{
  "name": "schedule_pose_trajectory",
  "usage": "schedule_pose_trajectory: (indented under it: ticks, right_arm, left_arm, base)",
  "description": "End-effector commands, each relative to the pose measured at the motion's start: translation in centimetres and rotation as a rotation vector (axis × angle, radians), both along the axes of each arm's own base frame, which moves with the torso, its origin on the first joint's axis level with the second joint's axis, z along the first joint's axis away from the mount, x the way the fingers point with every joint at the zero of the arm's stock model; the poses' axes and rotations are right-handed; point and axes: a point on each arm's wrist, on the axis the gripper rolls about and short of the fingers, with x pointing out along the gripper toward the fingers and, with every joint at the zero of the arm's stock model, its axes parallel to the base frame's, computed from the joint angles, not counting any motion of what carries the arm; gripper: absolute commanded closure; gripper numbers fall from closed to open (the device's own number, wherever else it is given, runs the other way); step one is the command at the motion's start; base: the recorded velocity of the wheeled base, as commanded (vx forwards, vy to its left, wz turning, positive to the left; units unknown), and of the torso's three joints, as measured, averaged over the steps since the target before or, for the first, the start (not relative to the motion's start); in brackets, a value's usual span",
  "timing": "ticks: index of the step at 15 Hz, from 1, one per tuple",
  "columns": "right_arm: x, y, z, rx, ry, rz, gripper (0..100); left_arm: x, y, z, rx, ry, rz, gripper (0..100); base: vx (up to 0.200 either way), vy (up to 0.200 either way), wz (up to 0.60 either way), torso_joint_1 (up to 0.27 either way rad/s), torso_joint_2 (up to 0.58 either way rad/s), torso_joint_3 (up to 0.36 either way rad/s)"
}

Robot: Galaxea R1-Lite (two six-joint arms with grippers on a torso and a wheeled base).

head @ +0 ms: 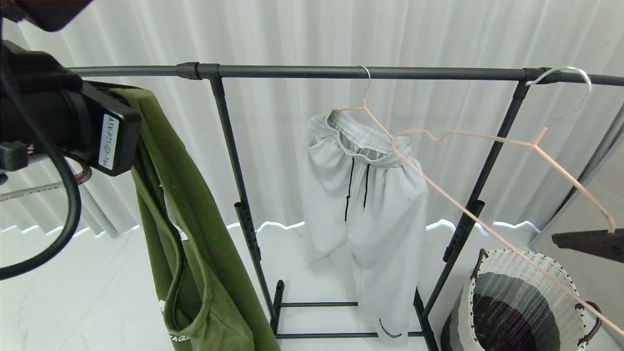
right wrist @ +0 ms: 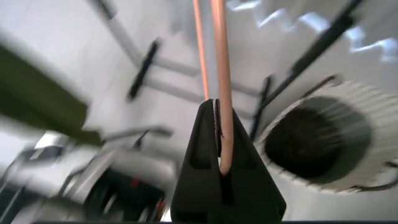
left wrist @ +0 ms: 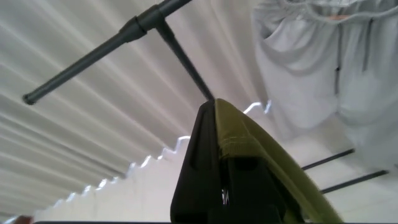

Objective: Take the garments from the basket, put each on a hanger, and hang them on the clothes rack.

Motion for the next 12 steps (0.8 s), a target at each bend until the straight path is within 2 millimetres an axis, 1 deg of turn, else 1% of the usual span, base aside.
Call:
schedule_pose_trajectory:
  ticks: [1,4,5,6,8,10,12]
  right_arm:
    - [-1.8,0.1,1.3,0.038,-0.020,0.101,100]
    - [-2.9,0.9,1.9,0.073,0.004,0.267,100]
    - [-3.1,1.1,1.9,0.075,0.006,0.293,100]
    - [-3.5,1.8,1.8,0.076,0.012,0.373,100]
    - [-4.3,2.7,1.9,0.096,0.023,0.472,100]
    - [-5.1,3.5,2.2,0.135,0.029,0.549,100]
    - [-4.9,4.1,2.0,0.135,0.036,0.565,100]
  left_arm:
    - [1.3,-1.0,-0.4,0.038,0.020,0.041,100]
    - [4.1,-3.0,-0.3,0.036,0.031,0.095,100]
    - [4.7,-3.4,-0.4,0.032,0.037,0.099,100]
    - [6.6,-4.1,-0.7,-0.018,0.052,0.139,100]
    - [8.4,-5.1,-1.0,-0.070,0.062,0.168,100]
    - [9.2,-5.5,-1.1,-0.098,0.064,0.177,100]
    - [9.3,-5.6,-0.9,-0.122,0.058,0.178,100]
  base:
    - [0.000,0.000,0.00,0.000,0.00,0.000]
    - [0.000,0.000,0.00,0.000,0.00,0.000]
    - [0.000,0.000,0.00,0.000,0.00,0.000]
    - [0.000,0.000,0.00,0.000,0.00,0.000]
    - [0.000,0.000,0.00,0.000,0.00,0.000]
    - [0.000,0.000,0.00,0.000,0.00,0.000]
    - [0.000,0.000,0.00,0.000,0.00,0.000]
